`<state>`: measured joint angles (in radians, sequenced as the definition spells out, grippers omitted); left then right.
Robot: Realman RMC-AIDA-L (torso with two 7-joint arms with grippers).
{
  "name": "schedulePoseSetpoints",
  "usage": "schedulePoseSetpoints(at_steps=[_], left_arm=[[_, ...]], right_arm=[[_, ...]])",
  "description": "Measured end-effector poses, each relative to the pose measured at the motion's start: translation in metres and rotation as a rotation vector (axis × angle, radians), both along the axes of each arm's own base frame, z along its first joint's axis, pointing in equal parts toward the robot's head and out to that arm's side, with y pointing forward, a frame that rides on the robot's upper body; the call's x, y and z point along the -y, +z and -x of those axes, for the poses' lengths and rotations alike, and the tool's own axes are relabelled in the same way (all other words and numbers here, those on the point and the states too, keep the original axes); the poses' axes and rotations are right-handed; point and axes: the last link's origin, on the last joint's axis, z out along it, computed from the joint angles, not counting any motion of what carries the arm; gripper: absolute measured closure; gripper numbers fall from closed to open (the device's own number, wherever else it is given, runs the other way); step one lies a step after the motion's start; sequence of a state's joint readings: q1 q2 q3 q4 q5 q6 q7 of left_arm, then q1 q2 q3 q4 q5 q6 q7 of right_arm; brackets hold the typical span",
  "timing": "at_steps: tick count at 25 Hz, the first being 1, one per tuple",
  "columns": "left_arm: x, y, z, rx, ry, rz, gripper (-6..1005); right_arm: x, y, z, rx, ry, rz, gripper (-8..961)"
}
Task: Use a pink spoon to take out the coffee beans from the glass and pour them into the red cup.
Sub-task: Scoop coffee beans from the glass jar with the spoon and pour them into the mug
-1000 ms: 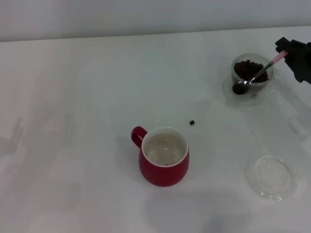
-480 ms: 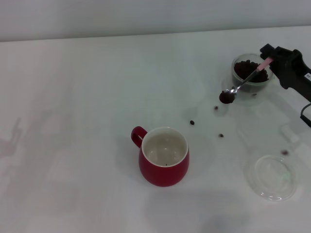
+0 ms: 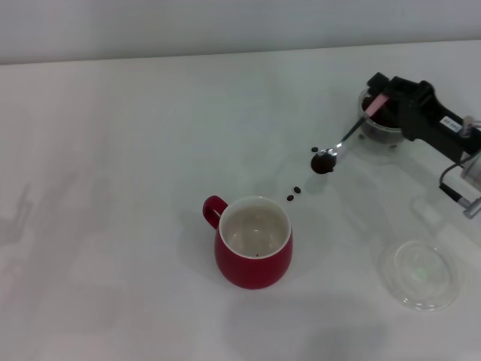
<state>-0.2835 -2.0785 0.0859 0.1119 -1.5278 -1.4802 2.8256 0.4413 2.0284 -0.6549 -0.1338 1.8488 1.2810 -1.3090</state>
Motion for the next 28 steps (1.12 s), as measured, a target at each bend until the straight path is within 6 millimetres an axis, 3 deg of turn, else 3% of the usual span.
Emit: schedulePoseSetpoints(at_steps=[19,28], left_arm=[[0.002,0.001,0.003,-0.001,0.011,-0.003,420],[0.004,0.001,0.004,-0.002,0.015,-0.001,420]], right_arm=[[0.002,-0.034,0.041,-0.079,0.139,0.108,766],[0.000,-0.048,0.057,-0.023,0.219,0.148,765]])
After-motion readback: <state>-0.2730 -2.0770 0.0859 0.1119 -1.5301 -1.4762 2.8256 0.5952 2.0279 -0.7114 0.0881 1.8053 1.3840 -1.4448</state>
